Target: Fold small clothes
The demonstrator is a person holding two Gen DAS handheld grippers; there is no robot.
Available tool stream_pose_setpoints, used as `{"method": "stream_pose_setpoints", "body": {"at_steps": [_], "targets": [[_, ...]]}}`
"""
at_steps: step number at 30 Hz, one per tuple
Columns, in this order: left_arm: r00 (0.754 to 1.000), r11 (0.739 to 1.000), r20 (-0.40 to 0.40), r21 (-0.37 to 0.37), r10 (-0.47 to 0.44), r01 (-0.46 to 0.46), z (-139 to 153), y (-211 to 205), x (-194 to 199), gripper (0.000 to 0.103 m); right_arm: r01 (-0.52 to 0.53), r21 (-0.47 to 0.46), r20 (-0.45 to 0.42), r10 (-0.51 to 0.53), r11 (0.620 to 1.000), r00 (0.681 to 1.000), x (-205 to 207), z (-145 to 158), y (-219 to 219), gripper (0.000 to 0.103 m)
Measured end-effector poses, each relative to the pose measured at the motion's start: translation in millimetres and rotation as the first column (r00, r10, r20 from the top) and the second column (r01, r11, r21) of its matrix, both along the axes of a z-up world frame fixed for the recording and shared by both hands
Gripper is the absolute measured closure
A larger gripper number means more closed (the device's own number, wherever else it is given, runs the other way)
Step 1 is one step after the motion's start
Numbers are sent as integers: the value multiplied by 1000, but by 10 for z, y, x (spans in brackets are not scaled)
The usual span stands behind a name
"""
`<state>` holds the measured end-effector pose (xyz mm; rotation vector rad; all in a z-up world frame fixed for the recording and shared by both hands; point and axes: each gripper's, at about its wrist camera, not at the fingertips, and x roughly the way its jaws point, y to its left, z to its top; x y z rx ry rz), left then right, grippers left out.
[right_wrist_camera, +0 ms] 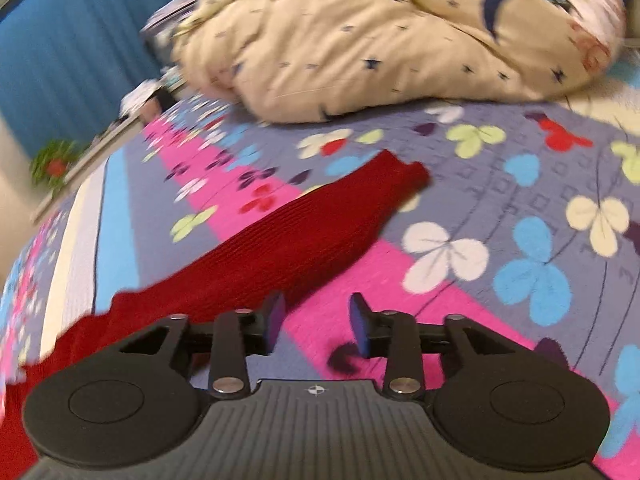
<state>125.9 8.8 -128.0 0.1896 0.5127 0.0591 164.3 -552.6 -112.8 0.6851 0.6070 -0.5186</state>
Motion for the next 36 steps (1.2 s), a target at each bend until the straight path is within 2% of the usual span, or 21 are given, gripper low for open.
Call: {"method": "stream_pose_setpoints", "body": {"at_steps": [3,9,15,16,17,19,23,25,28,30,33,36], "targets": [[1000,997,-15,-79,-8,7,-13,109,49,23,40,54,25,-41,998,999,81,-131,-179,61],[1000,994,-6,-109,-14,14,-34,203,2,22,123,122,22,-127,985,992,317,-377,-382,58],[1000,993,-8,-113,-15,14,-31,213,3,22,175,39,-2,-175,984,985,513,-398,-294,56],[1000,993,-9,-114,-15,14,-30,215,7,22,173,25,-5,-173,985,985,541,-391,-275,61],[1000,993,-9,-113,-15,14,-30,215,9,22,172,10,-2,-172,985,985,569,-385,-247,77],[1000,994,-15,-110,-14,12,-24,210,15,22,179,-15,-5,-179,984,984,590,-375,-215,88],[998,997,-60,-72,3,-7,36,143,67,21,207,-34,40,-206,978,978,559,-236,-157,91],[990,997,-139,-69,19,-29,146,124,173,21,208,-54,78,-203,977,976,540,-97,-108,91],[962,996,-272,-80,27,-51,398,157,397,24,190,-96,113,-179,977,977,517,118,29,91],[961,996,-276,-79,21,-45,610,228,492,24,164,-125,123,-149,979,981,498,229,137,91],[972,997,-235,-80,0,-19,953,430,628,24,128,-174,129,-106,976,986,457,352,295,91],[980,1000,-196,-22,-18,14,1101,622,733,24,91,-213,120,-66,973,991,403,414,442,91]]}}
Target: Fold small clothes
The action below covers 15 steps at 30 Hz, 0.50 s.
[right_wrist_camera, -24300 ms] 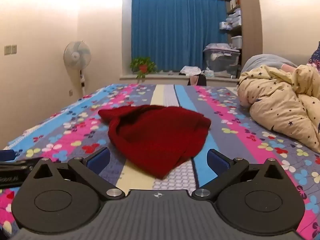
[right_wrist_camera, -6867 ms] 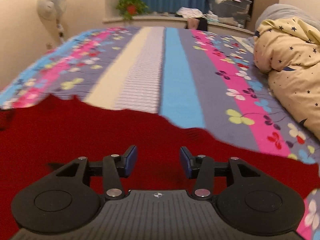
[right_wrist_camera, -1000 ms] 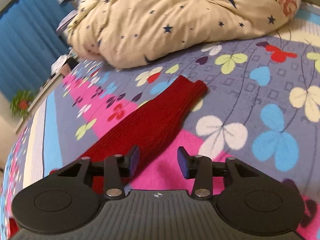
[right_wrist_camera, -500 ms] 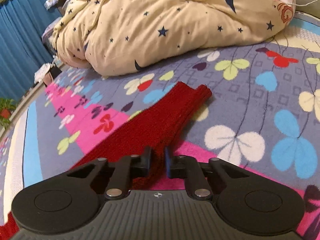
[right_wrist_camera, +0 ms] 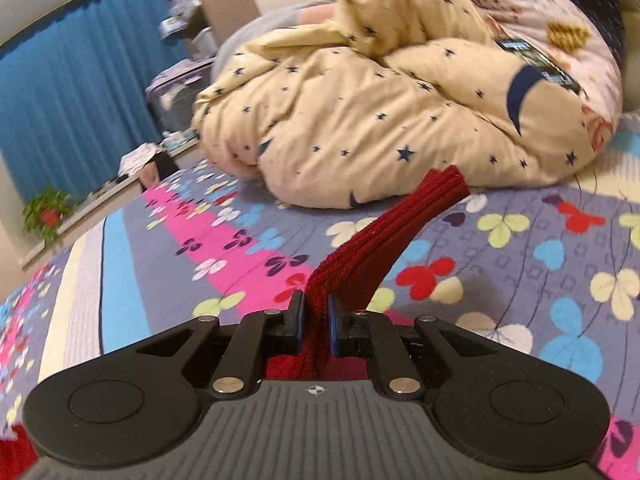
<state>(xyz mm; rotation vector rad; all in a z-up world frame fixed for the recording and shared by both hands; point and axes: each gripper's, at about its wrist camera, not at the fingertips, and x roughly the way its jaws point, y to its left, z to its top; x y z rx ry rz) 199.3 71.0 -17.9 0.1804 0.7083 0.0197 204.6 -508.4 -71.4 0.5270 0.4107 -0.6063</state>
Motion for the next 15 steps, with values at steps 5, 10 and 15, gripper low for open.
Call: {"method": "stream_pose_setpoints", "body": {"at_steps": [5,10,15], "targets": [[999,994,-5,96,44,-44,-202,266,36,26,-35,-48,-33,34,998,999,-87,43,227,92],[991,990,-80,-76,110,-117,-120,413,185,32,-109,-166,-59,101,980,993,-164,140,628,92],[986,980,-62,-118,156,-163,-37,503,292,32,-215,-262,-58,207,941,977,-142,306,1189,92]]}}
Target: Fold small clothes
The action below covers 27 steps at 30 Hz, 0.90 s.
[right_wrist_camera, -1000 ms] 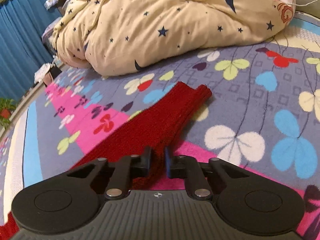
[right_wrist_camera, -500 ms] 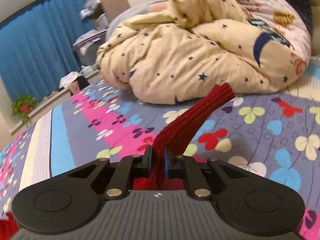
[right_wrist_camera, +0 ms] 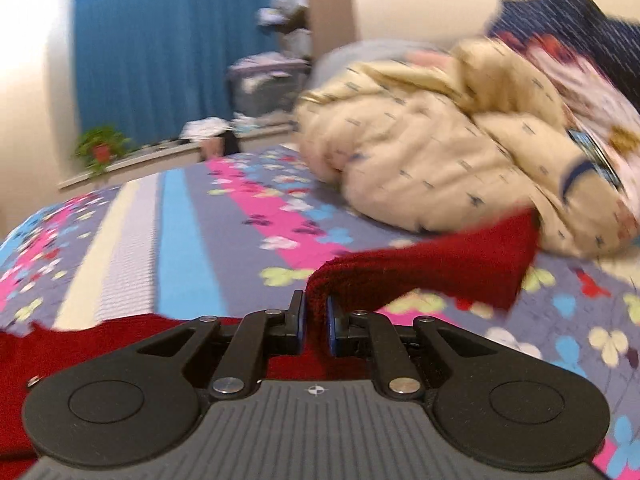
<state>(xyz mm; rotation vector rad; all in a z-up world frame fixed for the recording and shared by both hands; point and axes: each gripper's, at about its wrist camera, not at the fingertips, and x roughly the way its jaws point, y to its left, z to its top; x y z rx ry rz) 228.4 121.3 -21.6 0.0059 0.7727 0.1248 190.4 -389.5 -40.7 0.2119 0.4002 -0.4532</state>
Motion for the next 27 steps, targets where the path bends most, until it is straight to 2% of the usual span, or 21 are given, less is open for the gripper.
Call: {"method": "stream_pose_setpoints", "body": {"at_steps": [4,7,8,10,11,13,14,15,16,17,19,21,23,25,27], "targets": [[998,996,0,-70,62,-62,125,155,98,32,-146,-120,26,151,982,988,128,293,653,93],[996,990,4,-110,92,-91,172,288,113,32,-276,-194,36,288,941,957,283,527,1305,93],[994,987,-4,-120,107,-107,169,333,125,32,-334,-211,35,348,919,937,326,594,1558,93],[990,980,-32,-145,136,-140,146,417,156,32,-478,-257,5,496,840,869,399,668,2108,92],[988,974,-46,-166,150,-155,124,475,171,32,-561,-270,-36,574,783,818,437,655,2396,91],[984,962,-67,-209,164,-175,102,558,198,32,-731,-202,-185,708,652,682,551,500,2908,89],[983,956,-75,-232,165,-178,87,606,219,32,-804,-138,-287,753,579,592,600,340,3151,89],[983,952,-84,-250,162,-178,74,633,230,32,-835,-107,-360,762,539,538,605,205,3298,89],[983,948,-99,-265,157,-178,50,658,244,32,-851,-92,-420,755,517,504,587,80,3403,89],[981,941,-115,-284,155,-182,23,690,259,32,-855,-88,-463,740,511,489,539,-33,3465,89],[977,923,-141,-331,158,-197,-22,762,287,32,-849,-53,-471,737,525,485,439,-100,3415,89],[976,902,-149,-381,159,-205,-58,820,320,36,-823,0,-451,735,568,507,341,-65,3175,89],[980,880,-146,-435,138,-189,-81,829,364,53,-782,16,-434,709,623,556,224,31,2817,82],[987,855,-135,-498,92,-147,-114,795,421,63,-746,7,-425,677,666,601,108,123,2436,78],[992,826,-119,-556,29,-91,-162,719,498,67,-707,-31,-425,631,707,649,-44,209,1965,75]]}}
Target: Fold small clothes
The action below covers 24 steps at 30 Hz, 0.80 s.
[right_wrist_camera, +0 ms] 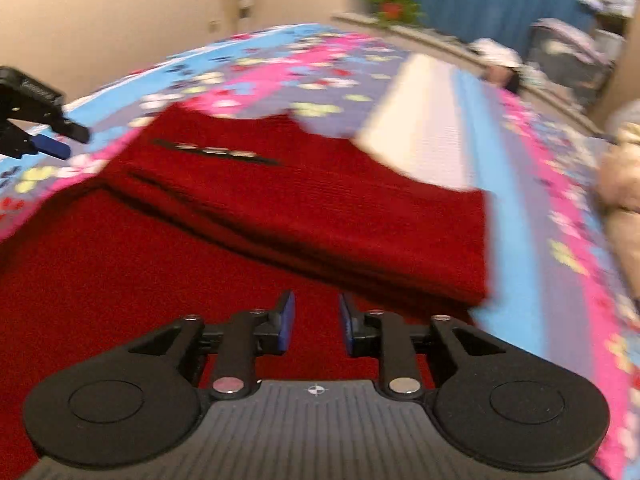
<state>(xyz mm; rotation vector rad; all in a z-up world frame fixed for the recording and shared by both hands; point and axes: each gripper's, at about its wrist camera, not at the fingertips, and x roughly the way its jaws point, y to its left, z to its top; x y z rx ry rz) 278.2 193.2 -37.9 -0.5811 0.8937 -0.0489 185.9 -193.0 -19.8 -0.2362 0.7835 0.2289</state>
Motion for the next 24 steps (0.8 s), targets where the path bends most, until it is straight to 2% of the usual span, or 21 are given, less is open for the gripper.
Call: {"method": "stream_pose_setpoints", "body": {"at_steps": [2,4,7,8,9,10,12,14,15,16,18,20,22,23,24], "targets": [[999,998,9,-40,-48,48,-77,-106,100,68,48,-36,27,-47,998,999,-123,58,-387,72],[998,997,-8,-41,-64,63,-174,-198,193,68,104,-44,42,-102,994,994,-271,41,-738,72],[998,999,-47,-10,-46,45,-343,-286,301,68,248,61,47,-251,967,967,-538,-97,-1204,72],[998,999,-54,-13,-37,36,-390,-289,327,68,310,125,19,-315,943,949,-614,-177,-1341,70],[998,999,-55,-20,-27,26,-419,-297,351,67,337,120,-82,-329,934,941,-561,-247,-1393,71],[999,1000,-50,-19,-20,19,-430,-310,368,67,338,125,-67,-332,933,941,-563,-236,-1414,72],[999,1000,-37,7,-25,26,-443,-366,401,66,323,144,30,-330,936,943,-576,-154,-1387,71],[998,997,-22,49,-53,54,-450,-448,425,69,326,180,2,-332,928,943,-502,-193,-1416,71],[998,995,-18,73,-65,66,-433,-458,433,76,335,173,-29,-335,926,942,-453,-243,-1414,71],[997,993,-12,94,-70,71,-399,-464,432,96,336,155,-39,-334,929,942,-415,-280,-1393,71],[998,997,49,60,-43,40,-231,-358,390,97,325,138,-36,-323,936,946,-359,-311,-1358,71],[987,999,157,45,23,-30,33,-230,289,98,323,146,-49,-319,935,946,-298,-332,-1319,71],[970,987,238,140,46,-82,205,-214,201,98,314,132,-57,-309,940,949,-288,-367,-1281,71],[972,978,230,186,46,-91,196,-228,198,97,303,119,-60,-298,945,953,-279,-386,-1239,70],[983,975,183,210,36,-75,135,-249,236,96,297,103,-70,-290,949,954,-262,-413,-1208,70]]}}
